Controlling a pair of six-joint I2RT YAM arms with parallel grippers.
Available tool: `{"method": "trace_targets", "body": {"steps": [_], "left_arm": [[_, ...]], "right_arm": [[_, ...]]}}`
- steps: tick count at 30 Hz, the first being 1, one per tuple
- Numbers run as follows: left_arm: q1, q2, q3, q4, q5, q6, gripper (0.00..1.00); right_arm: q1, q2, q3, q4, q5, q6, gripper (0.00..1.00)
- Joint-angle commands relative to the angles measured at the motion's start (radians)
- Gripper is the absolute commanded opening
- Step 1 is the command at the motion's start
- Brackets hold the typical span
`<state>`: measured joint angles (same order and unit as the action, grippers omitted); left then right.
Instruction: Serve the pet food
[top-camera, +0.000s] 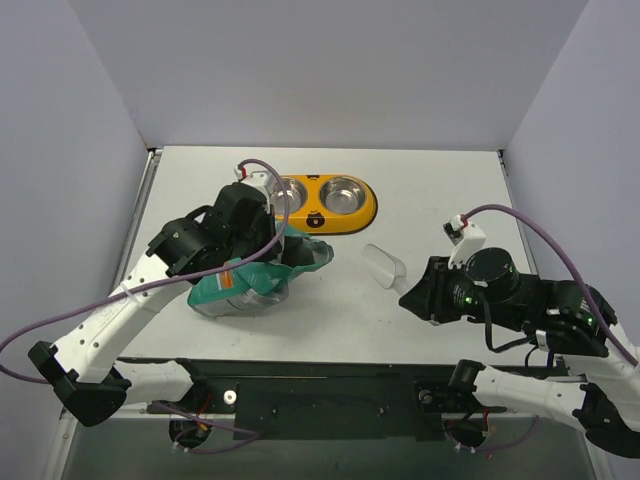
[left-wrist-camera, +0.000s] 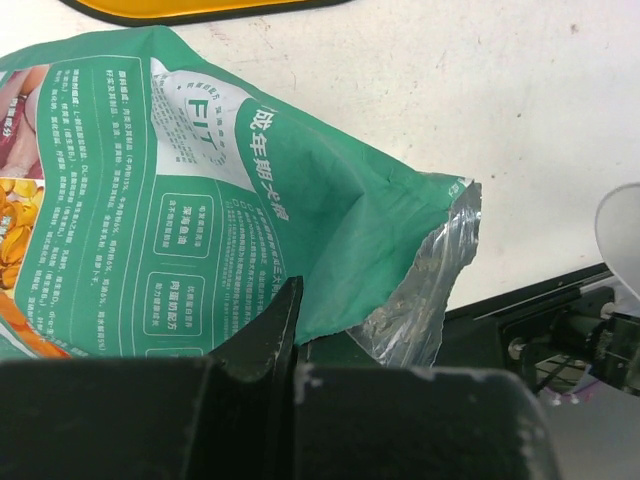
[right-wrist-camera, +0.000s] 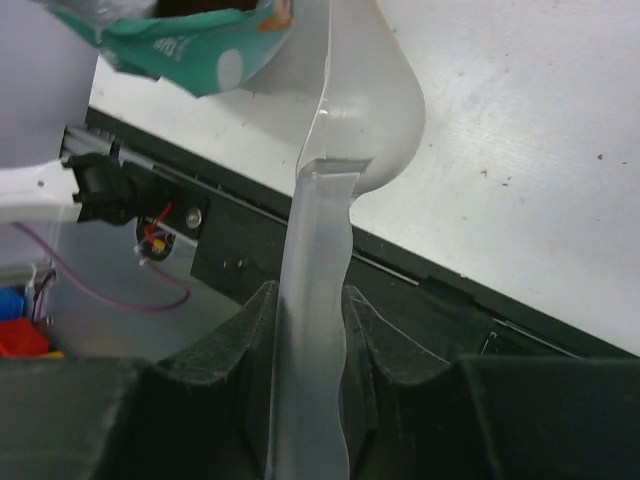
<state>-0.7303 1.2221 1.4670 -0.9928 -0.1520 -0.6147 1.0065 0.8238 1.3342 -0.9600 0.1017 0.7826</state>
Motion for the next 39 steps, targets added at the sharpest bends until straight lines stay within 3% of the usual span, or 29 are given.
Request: {"method": "trace_targets", "body": {"steps": [1,7,19,30,39], "left_arm": [[-0.064,-0.001,0.044,0.005,-0.119,0.079,0.0],[-0.101,0.0,0.055,0.043,-0.149,0.119,0.0],[-0.158,0.007,0.148,0.008,-0.254,0.217,0.0],[-0.215,-0.015,0.216,0.045,-0.296,0.271,0.0],[-0.233,-0.003,0.248,0.066,-0.23,0.236,0.0]], "right_arm": [[-0.019,0.101,0.098,-0.125,-0.177,-0.101,0.0],[-0.031,0.184,0.167,-0.051,-0.325,-0.18,0.0],[-0.016,0.319,0.384,-0.022,-0.395,-0.157,0.0],[-0.06,0.437,0.408,0.059,-0.405,-0.155,0.0],[-0.092,0.581,0.451,0.087,-0.338,-0.092,0.0]]}}
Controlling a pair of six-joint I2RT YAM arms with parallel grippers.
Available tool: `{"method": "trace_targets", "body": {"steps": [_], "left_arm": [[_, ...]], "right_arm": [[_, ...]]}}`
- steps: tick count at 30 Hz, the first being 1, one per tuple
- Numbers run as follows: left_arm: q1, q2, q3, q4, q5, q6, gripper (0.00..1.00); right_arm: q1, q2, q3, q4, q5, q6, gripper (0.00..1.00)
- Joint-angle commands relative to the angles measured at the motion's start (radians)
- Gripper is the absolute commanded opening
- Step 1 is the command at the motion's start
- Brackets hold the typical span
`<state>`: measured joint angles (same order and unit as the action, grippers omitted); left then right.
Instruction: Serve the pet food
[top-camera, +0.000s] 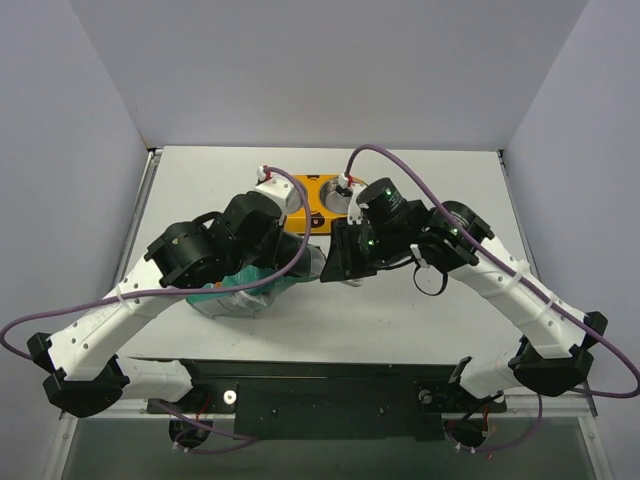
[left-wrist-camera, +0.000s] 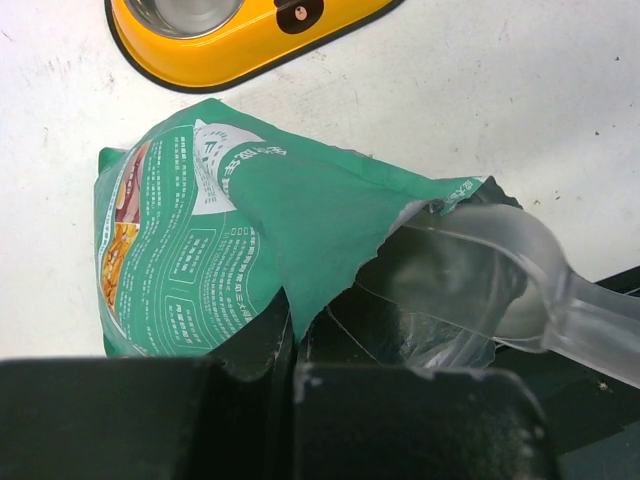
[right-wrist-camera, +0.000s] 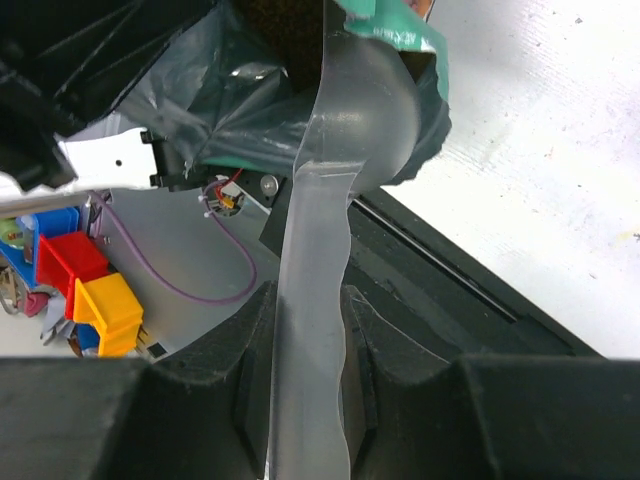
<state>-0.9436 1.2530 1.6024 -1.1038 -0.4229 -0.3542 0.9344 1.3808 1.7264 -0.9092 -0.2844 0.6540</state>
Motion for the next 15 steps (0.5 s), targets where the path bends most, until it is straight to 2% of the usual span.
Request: {"method": "trace_targets", "body": {"steps": [1,8,15], "left_arm": [[-0.021,-0.027,0.117,0.202,0.067,-0.031,0.0],[-0.017,0.028,0.132,0.288,0.156,-0.182,0.0],[-0.015,0.062,0.094,0.338,0.26,-0.362,0.0]], "right_arm": [[-0.025,0.03,0.064,0.035,0.066,0.047,0.0],[-0.129,0.017,-0.013,0.032,0.243,-0.013,0.0],[-0.149,0.012,-0.053,0.098,0.212,0.016,0.0]]}}
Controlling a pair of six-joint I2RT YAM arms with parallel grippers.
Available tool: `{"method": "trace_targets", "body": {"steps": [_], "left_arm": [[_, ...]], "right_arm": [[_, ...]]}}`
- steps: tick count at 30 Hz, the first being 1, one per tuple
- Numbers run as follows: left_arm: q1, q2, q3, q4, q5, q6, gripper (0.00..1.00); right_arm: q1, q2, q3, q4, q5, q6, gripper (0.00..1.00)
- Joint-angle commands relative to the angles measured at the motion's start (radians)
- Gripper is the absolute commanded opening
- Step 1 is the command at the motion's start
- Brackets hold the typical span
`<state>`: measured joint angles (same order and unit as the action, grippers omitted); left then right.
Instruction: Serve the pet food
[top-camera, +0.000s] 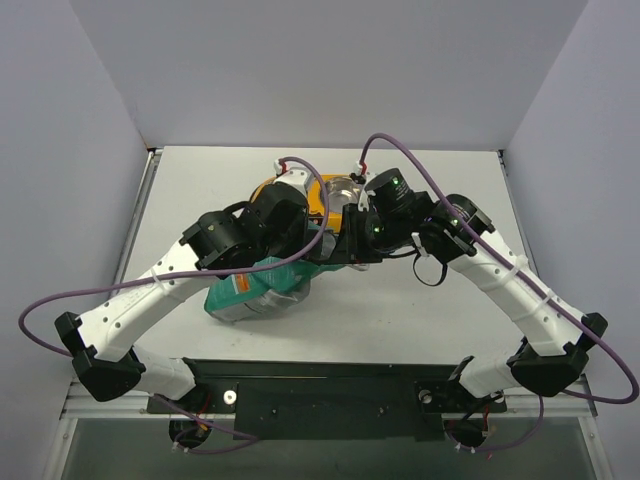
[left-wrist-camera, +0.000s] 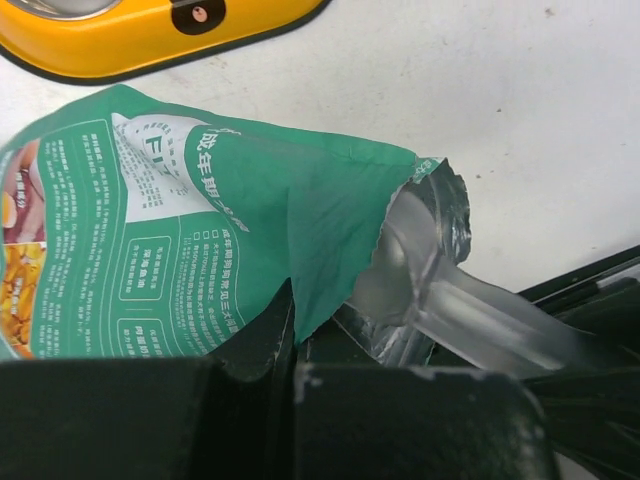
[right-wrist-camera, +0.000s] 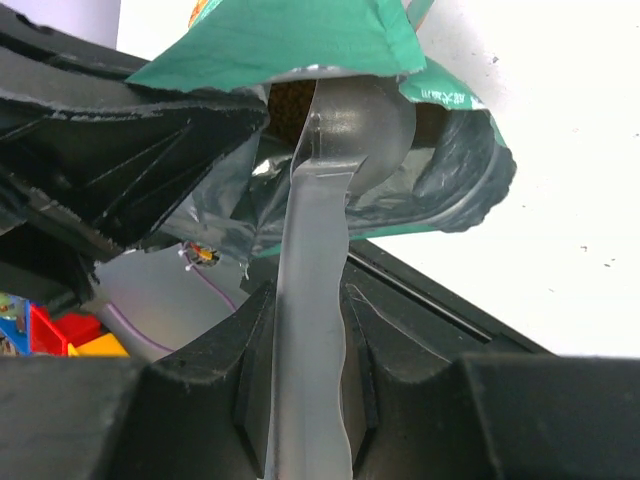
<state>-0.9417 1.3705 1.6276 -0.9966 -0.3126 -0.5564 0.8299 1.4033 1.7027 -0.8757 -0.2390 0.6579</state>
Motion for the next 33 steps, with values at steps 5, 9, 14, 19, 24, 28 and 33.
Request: {"method": "trace_targets", "body": {"steps": [5,9,14,19,24,28,33], "left_arm": [[0.004,-0.079,0.072,0.28,0.179,-0.174,0.0],[0.015,-0.077,0.087,0.27,0.228,-0.166,0.0],[0.015,-0.06,0.104,0.207,0.233,-0.149,0.0],[0.015,-0.065,0.115,0.176,0.219,-0.132,0.0],[0.014,-0.082,0.104,0.188,0.234,-0.108,0.0],[0.012,-0.07,0.095,0.208,0.262,-0.114,0.0],[0.007,-0.056,0.025,0.315,0.264,-0.218,0.0]], "right_arm": [[-0.086,-0.01,-0.08,0.044,0.02,0.036,0.0],[-0.164,0.011,-0.087,0.018,-0.113,0.022,0.0],[-0.192,0.111,-0.003,-0.13,-0.186,-0.073,0.0],[-0.205,0.157,-0.002,-0.187,-0.163,-0.148,0.0],[-0.207,0.217,0.063,-0.35,0.027,-0.3,0.0],[-0.17,0.229,0.006,-0.255,-0.049,-0.319,0.0],[-0.098,0.307,-0.102,0.069,-0.19,-0.18,0.0]]}}
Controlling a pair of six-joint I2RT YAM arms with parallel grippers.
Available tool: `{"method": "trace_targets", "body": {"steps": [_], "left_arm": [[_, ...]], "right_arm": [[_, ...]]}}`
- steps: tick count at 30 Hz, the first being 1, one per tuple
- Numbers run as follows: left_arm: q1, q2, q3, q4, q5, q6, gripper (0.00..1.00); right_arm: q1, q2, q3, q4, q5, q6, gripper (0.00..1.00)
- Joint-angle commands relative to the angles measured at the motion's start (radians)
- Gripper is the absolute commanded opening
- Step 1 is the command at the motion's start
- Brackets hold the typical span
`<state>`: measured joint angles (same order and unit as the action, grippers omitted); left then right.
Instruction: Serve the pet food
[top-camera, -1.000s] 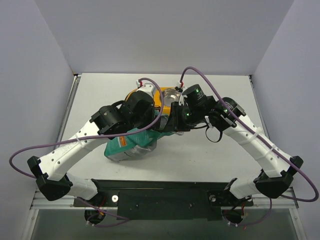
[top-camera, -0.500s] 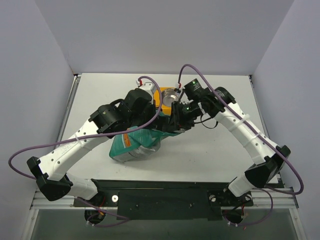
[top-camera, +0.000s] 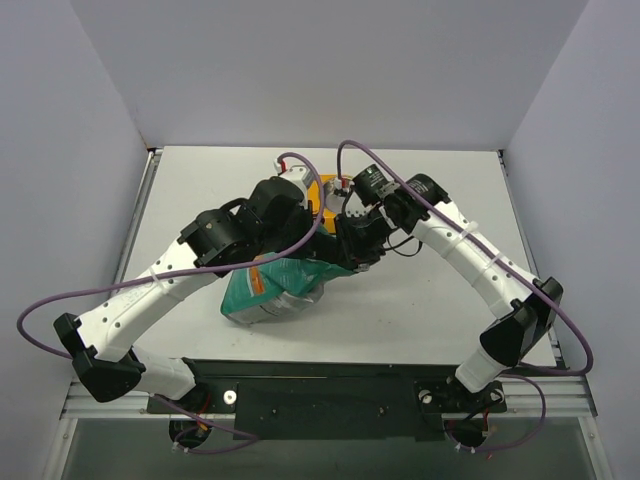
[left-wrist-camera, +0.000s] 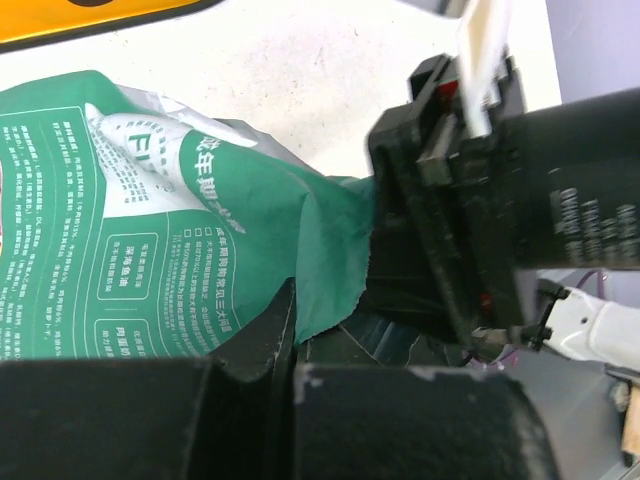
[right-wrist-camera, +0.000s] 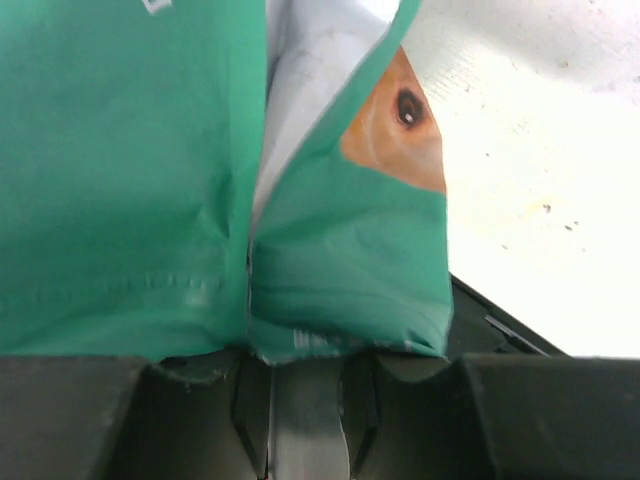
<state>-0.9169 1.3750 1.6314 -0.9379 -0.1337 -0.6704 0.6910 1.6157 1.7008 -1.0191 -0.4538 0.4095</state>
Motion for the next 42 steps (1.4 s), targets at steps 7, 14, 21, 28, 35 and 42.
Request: {"method": "trace_targets", "body": {"steps": [7,14,21,28,35,42], "left_arm": [[-0.019,-0.045,-0.008,0.321,0.066,-0.181,0.0],[-0.027,-0.033,-0.036,0.324,0.08,-0.212,0.0],[-0.025,-0.033,0.022,0.193,-0.024,-0.21,0.0],[-0.023,-0.063,0.094,0.065,-0.144,-0.115,0.0],[0.001,-0.134,0.13,-0.016,-0.248,-0.052,0.0],[0.059,-0.224,0.085,-0.004,-0.319,-0.046,0.0]], "right_arm": [[0.093,0.13,-0.2,0.456,-0.052,0.124,0.0],[0.074,0.087,-0.389,0.592,-0.157,0.153,0.0],[0.125,0.163,-0.432,1.186,-0.292,0.458,0.0],[0.113,0.202,-0.511,1.988,-0.431,0.938,0.0],[0.097,0.118,-0.539,1.963,-0.424,0.949,0.0],[0.077,0.023,-0.644,2.001,-0.445,0.98,0.0]]}}
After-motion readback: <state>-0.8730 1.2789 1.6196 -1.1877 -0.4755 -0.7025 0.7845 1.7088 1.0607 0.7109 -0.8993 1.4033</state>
